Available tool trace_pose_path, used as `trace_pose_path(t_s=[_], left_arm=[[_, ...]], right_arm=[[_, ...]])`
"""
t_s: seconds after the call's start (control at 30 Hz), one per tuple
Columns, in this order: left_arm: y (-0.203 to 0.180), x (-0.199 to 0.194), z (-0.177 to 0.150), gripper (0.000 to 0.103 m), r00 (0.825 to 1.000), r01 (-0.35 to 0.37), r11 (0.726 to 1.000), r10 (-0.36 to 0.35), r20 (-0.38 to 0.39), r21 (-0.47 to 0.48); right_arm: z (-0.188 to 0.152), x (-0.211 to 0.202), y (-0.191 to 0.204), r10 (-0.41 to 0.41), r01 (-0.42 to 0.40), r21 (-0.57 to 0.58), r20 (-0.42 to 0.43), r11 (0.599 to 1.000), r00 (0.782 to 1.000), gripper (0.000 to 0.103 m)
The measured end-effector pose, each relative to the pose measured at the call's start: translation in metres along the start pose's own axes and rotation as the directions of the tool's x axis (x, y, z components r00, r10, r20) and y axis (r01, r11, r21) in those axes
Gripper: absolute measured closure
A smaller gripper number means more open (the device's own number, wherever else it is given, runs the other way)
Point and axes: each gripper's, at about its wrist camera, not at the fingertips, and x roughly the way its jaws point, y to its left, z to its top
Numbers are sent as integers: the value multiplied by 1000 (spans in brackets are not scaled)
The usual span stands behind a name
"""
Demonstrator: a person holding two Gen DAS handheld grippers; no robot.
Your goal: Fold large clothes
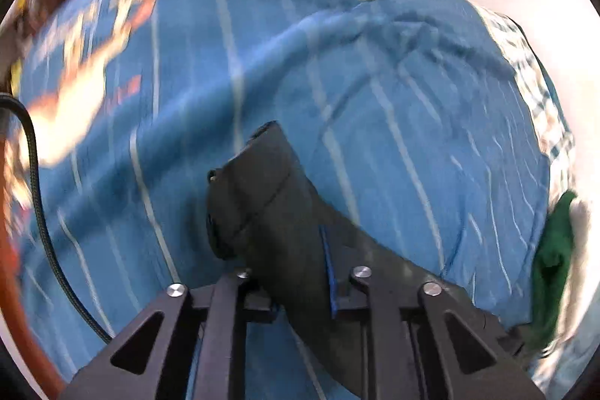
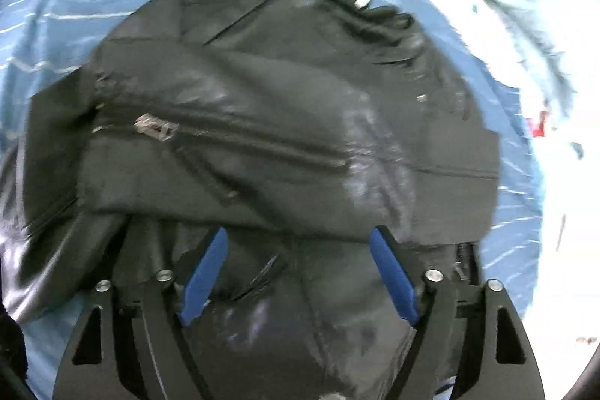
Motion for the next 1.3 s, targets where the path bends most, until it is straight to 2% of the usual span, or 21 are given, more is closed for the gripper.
trace_pose_path(t_s=[0.1, 0.23, 0.4, 0.43, 0.5, 0.53, 0.63, 0.77, 0.9, 0.93, 1.0, 1.03, 1.07, 1.13, 1.2, 1.27, 1.3], left_arm=[[-28, -23, 4, 92, 996, -44, 990, 34, 78, 134], [-67, -59, -2, 95, 983, -98, 948, 45, 178, 302], [-119, -104, -19, 96, 957, -140, 866, -6, 290, 480], [-134, -117, -28, 96, 949, -148, 841, -28, 314, 521], [-159, -131, -40, 96, 943, -145, 802, -65, 327, 580], [-178, -140, -53, 97, 942, -134, 772, -96, 322, 621], [-224, -156, -86, 97, 940, -87, 708, -175, 294, 701], [-304, -173, -161, 98, 937, 32, 582, -301, 178, 813], [-378, -179, -258, 98, 929, 171, 421, -371, -3, 891], [-397, -178, -293, 98, 924, 213, 370, -376, -64, 904], [-420, -174, -346, 97, 915, 288, 291, -364, -173, 912], [-428, -169, -369, 97, 914, 315, 261, -342, -218, 913], [-435, -162, -395, 97, 912, 344, 243, -317, -260, 907], [-447, -148, -439, 96, 912, 371, 231, -271, -306, 900], [-448, -126, -476, 96, 925, 362, 222, -205, -319, 906], [-447, -106, -506, 89, 947, 313, 209, -137, -289, 926], [-445, -99, -514, 87, 952, 302, 202, -117, -284, 932]], right_arm=[[1, 1, -1, -60, 59, 25, 24, 998, 998, 19], [9, 3, 1, -18, 15, 57, 58, 998, 998, 19], [14, 6, -12, 101, -108, 97, 72, 989, 992, 19], [14, 8, -14, 122, -129, 103, 69, 986, 990, 19], [14, 12, -30, 184, -191, 130, 59, 973, 981, 19], [15, 15, -42, 204, -210, 142, 53, 967, 978, 19], [12, 27, -77, 244, -247, 183, 38, 952, 969, 19], [1, 49, -143, 268, -263, 264, 15, 928, 963, 19], [-13, 75, -215, 275, -255, 368, -3, 894, 961, 19], [-17, 82, -233, 276, -251, 394, -9, 884, 961, 18], [-28, 99, -275, 274, -232, 457, -26, 859, 961, 19], [-32, 105, -290, 272, -224, 475, -32, 851, 962, 19], [-39, 115, -311, 266, -209, 499, -45, 841, 963, 18], [-48, 132, -342, 257, -185, 525, -66, 831, 964, 18], [-55, 144, -365, 253, -170, 537, -85, 826, 964, 18], [-64, 156, -387, 269, -173, 552, -97, 815, 958, 18], [-68, 159, -395, 277, -177, 556, -99, 812, 956, 18]])
